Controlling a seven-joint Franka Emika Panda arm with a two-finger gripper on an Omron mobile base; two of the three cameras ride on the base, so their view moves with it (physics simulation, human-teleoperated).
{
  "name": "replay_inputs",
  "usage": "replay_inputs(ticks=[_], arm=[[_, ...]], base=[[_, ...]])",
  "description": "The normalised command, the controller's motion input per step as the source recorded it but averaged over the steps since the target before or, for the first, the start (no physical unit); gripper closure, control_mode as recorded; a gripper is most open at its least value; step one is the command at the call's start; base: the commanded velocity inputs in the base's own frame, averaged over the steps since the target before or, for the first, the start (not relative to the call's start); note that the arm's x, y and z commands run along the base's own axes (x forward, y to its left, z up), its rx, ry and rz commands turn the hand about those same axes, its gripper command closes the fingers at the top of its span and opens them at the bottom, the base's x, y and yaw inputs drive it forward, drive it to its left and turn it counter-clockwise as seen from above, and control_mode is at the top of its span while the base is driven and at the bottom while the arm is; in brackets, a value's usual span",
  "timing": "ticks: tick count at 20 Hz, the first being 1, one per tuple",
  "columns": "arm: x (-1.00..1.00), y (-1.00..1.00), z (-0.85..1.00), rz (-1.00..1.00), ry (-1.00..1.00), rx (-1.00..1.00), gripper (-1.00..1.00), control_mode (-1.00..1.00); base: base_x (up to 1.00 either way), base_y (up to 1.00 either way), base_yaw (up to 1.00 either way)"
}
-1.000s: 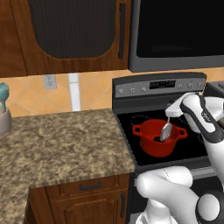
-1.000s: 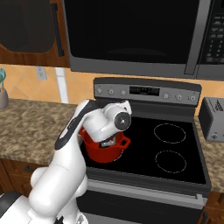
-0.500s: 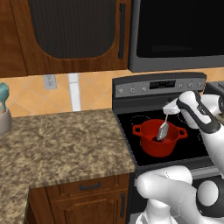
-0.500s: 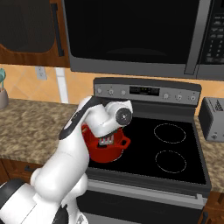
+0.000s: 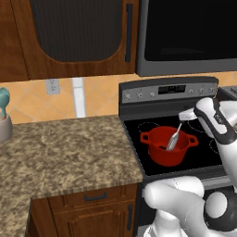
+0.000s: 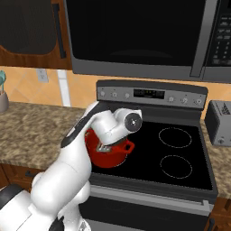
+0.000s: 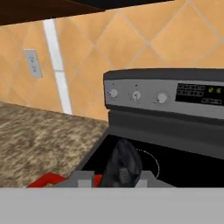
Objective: Put the bell pepper and avocado in the pot. Retrieve the spatula and lightly stir the vegetables in the pot.
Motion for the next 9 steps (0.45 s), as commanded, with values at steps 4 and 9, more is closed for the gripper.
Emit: replay_inputs(ticks=[4,9], arm=[[-0.02,0.00,0.01,-0.15,-0.07,0.00,1.00,-1.00],[0.00,0.01,0.05,-0.14,-0.15,-0.03,1.00,-1.00]], base=[[0.00,0.00,0.00],[0.00,0.00,0.00]])
